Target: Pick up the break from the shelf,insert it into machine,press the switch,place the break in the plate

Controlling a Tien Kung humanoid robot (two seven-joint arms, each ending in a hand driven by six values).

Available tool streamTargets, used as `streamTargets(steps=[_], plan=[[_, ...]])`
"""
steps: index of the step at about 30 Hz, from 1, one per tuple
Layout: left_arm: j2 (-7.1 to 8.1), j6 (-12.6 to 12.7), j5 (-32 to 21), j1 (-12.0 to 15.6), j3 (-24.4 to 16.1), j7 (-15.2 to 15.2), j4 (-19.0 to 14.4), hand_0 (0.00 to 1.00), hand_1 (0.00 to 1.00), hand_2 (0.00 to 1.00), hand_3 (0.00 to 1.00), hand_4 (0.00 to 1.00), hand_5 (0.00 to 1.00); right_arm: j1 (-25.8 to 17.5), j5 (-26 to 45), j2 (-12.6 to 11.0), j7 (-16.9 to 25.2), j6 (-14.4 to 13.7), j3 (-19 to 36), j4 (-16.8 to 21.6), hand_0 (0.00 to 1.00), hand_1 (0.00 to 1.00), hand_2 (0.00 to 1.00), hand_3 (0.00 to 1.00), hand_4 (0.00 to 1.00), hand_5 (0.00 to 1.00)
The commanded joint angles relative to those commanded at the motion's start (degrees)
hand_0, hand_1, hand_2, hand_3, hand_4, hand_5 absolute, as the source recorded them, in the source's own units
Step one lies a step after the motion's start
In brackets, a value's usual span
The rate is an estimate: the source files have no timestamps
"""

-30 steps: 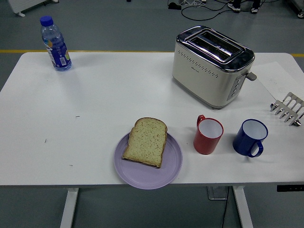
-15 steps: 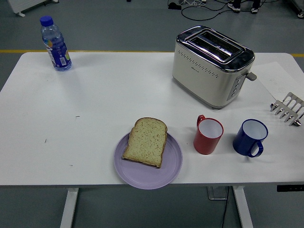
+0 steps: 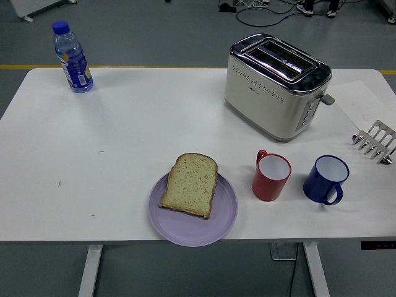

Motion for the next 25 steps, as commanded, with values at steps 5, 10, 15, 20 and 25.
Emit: streamTargets(steps=[5, 10, 15, 20, 25], plan=[[0.00, -0.01, 0.19, -0.04, -0.15, 0.04, 0.00, 0.621, 0.453, 0.468, 0.510, 0.256, 0.821, -0.09, 0.53, 0.06, -0.10, 0.09, -0.02, -0.11, 0.652, 0.616, 0.638, 0.585, 0.451, 0.329], [0.00, -0.04, 0.10, -0.17, -0.16, 0.04, 0.00, 0.621, 0.452, 0.468, 0.510, 0.256, 0.823, -0.03, 0.96, 0.07, -0.20, 0.16, 0.14, -0.19, 0.645, 0.600, 0.625, 0.581, 0.449, 0.334], [0.00, -0.06, 0.15, -0.22, -0.17, 0.07, 0.00, 0.622, 0.452, 0.468, 0.508, 0.257, 0.825, 0.00, 1.12, 0.07, -0.31, 0.06, 0.25, -0.28, 0.634, 0.585, 0.611, 0.577, 0.448, 0.333], [0.00, -0.06, 0.10, -0.18, -0.15, 0.05, 0.00, 0.620, 0.452, 0.468, 0.508, 0.257, 0.824, -0.02, 0.90, 0.09, -0.66, -0.56, 0.30, -0.36, 0.632, 0.582, 0.609, 0.575, 0.444, 0.333], [0.00, -0.08, 0.10, -0.20, -0.14, 0.09, 0.00, 0.620, 0.452, 0.468, 0.508, 0.257, 0.824, -0.10, 0.74, 0.11, -0.93, -0.87, 0.40, -0.39, 0.632, 0.582, 0.609, 0.575, 0.444, 0.333]])
